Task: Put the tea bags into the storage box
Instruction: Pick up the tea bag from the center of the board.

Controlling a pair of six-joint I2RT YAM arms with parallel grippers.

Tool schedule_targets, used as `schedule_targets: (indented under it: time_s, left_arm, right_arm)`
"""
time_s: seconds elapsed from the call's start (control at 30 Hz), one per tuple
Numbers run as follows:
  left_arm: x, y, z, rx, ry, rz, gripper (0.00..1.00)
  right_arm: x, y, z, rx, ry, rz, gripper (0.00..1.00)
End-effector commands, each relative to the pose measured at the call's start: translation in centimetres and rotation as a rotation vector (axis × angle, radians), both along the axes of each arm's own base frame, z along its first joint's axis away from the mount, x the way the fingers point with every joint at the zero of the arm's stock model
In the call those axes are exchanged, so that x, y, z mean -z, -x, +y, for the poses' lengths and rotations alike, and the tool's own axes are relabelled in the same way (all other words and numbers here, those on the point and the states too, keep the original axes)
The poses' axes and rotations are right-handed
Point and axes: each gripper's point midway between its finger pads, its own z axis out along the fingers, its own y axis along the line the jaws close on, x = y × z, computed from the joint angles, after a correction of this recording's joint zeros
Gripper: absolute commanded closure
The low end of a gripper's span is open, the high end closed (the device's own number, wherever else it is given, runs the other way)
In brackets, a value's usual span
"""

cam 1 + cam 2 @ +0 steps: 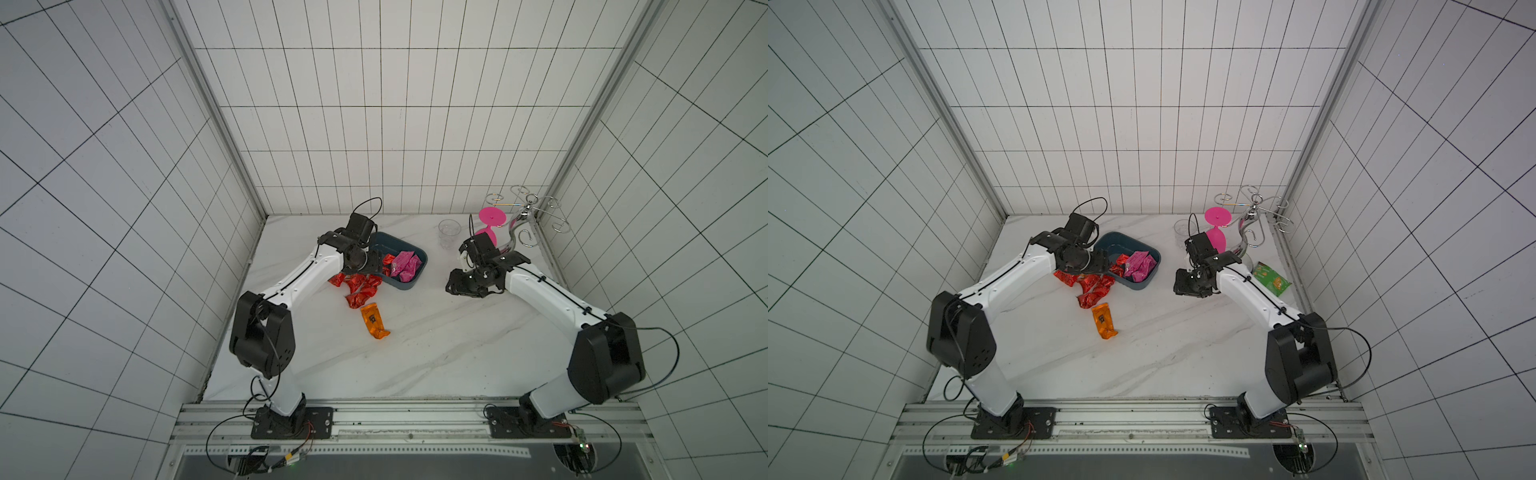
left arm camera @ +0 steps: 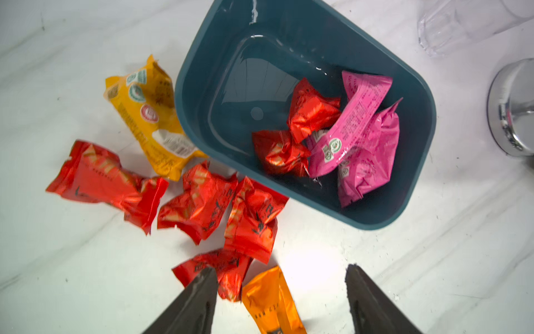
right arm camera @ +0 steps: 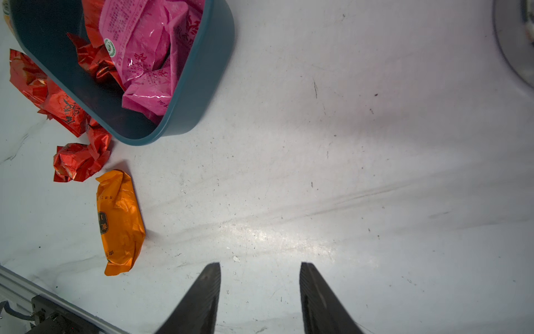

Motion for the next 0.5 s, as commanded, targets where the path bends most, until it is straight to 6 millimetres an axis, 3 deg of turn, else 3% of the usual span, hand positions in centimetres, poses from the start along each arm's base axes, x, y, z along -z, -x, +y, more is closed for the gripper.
schedule_targets:
  time_s: [0.0,0.23,0.47]
  left_arm:
    - [0.8,2.5,0.1,-0.017,0.032,0.027,0.26]
    - [3.7,6.6,-0.3,-0.06,0.003,0.059,0.27]
    - [7.5,7.5,-0.9,-0.078,-0.06,0.121,0.28]
  right_arm:
    - [-1.6,-1.0,1.5,-0.013,-0.047,-0.029,0.51]
    - [-1.7,-1.1,2.3,-0.036,-0.064,-0.007,0.51]
    - [-1.9,0.0,1.5,-0.056,-0.026,0.004,0.51]
